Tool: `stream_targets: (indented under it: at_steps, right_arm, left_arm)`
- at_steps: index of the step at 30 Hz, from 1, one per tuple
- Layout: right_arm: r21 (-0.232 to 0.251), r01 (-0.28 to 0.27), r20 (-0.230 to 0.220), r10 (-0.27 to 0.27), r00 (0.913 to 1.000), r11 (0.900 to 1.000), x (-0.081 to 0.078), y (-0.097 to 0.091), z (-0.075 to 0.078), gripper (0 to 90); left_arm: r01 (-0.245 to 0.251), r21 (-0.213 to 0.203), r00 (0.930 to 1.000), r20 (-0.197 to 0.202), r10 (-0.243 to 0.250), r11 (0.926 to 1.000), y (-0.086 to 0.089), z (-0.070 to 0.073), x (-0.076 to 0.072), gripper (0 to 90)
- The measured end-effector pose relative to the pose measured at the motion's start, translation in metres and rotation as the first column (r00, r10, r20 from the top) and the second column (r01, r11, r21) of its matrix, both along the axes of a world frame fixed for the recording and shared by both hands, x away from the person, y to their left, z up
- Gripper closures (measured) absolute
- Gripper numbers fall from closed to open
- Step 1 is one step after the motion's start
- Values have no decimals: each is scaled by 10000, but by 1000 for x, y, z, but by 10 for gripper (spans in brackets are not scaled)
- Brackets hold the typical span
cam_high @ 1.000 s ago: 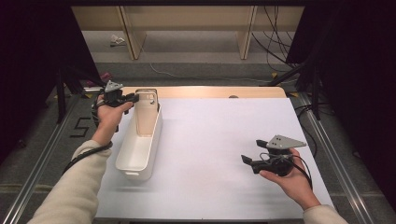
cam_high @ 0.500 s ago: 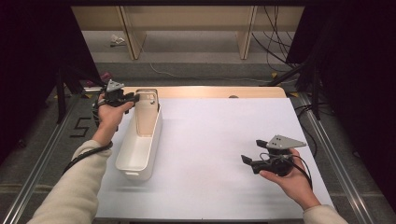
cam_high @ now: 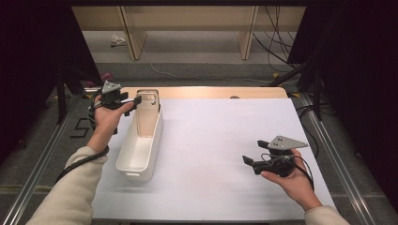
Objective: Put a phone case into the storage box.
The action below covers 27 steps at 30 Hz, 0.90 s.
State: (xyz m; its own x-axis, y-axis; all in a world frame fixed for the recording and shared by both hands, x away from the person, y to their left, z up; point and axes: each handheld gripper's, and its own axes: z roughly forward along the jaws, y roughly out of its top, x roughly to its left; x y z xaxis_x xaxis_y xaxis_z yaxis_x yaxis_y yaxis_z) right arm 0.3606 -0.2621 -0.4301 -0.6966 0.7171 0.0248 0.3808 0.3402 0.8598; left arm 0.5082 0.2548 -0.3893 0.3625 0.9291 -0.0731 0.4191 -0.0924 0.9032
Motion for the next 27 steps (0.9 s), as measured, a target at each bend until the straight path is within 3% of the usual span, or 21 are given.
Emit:
stream_targets:
  at_steps: [6, 9, 15, 27]
  right_arm:
    - [-5, -2, 5, 2, 10000, 10000, 0, 0, 0, 162]
    - [-3, 9, 8, -9, 10000, 10000, 0, 0, 0, 162]
    - [-10, 4, 0, -4, 10000, 10000, 0, 0, 0, 162]
    - [-17, 13, 10, -13, 10000, 10000, 0, 0, 0, 162]
  left_arm:
    - [159, -60, 9998, -136, -160, 9999, -3, 8, -12, 183]
    - [250, -248, 9997, -35, -251, 9994, -4, 12, -18, 161]
    - [673, -98, 9977, 128, -671, 9977, -10, 18, -33, 137]
    - [1016, -146, 9948, 16, -1016, 9947, -14, 17, -55, 42]
